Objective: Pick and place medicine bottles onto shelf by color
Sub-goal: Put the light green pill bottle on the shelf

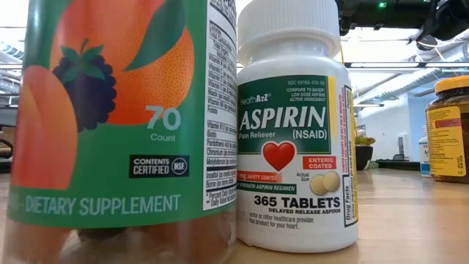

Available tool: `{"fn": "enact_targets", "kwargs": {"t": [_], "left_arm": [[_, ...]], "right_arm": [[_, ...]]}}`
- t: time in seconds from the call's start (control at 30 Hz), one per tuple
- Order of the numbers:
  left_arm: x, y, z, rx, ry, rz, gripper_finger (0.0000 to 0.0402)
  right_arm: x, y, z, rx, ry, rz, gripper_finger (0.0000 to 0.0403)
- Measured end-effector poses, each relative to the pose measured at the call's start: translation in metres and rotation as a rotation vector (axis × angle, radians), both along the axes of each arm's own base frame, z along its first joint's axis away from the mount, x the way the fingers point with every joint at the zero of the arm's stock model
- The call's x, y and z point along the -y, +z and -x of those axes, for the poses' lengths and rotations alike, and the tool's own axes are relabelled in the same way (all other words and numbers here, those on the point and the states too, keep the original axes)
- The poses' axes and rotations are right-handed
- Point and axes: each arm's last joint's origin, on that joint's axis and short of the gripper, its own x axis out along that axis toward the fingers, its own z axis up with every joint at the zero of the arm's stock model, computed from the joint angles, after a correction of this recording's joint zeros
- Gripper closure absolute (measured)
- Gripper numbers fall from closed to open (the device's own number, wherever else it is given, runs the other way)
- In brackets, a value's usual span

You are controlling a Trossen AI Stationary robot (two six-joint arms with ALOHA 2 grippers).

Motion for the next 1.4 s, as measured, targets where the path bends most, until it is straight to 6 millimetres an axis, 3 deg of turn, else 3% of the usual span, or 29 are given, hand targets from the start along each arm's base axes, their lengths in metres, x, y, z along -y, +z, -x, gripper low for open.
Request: {"fn": "enact_targets", "kwargs": {"t": [0.2,0.37,0.53,0.67,0.87,1.1,1.4], "left_arm": [[0.085,-0.029,0.013,0.043,-0.087,0.069,0.0117],[0.148,-0.079,0.021,0.014,-0.177,0.171,0.0138],[0.195,-0.126,0.026,-0.029,-0.272,0.278,0.0153],[0.213,-0.149,0.032,-0.063,-0.220,0.361,0.0154],[0.228,-0.155,0.040,-0.146,-0.149,0.488,0.0146],[0.249,-0.157,0.059,-0.176,-0.364,0.437,0.0142],[0.263,-0.164,0.075,-0.185,-0.320,0.422,0.0137]], "right_arm": [[0.000,0.000,0.000,-0.006,0.000,0.000,0.0103],[-0.003,0.000,-0.001,-0.003,0.020,-0.005,0.0103],[-0.006,0.003,0.000,0.029,0.035,-0.003,0.0103],[-0.006,0.005,0.001,0.054,0.033,0.007,0.0103],[-0.006,0.008,0.001,0.066,0.018,0.059,0.0103],[-0.006,0.015,0.000,0.059,0.010,0.086,0.0103],[-0.006,0.016,0.000,0.069,0.004,0.103,0.0103]]}}
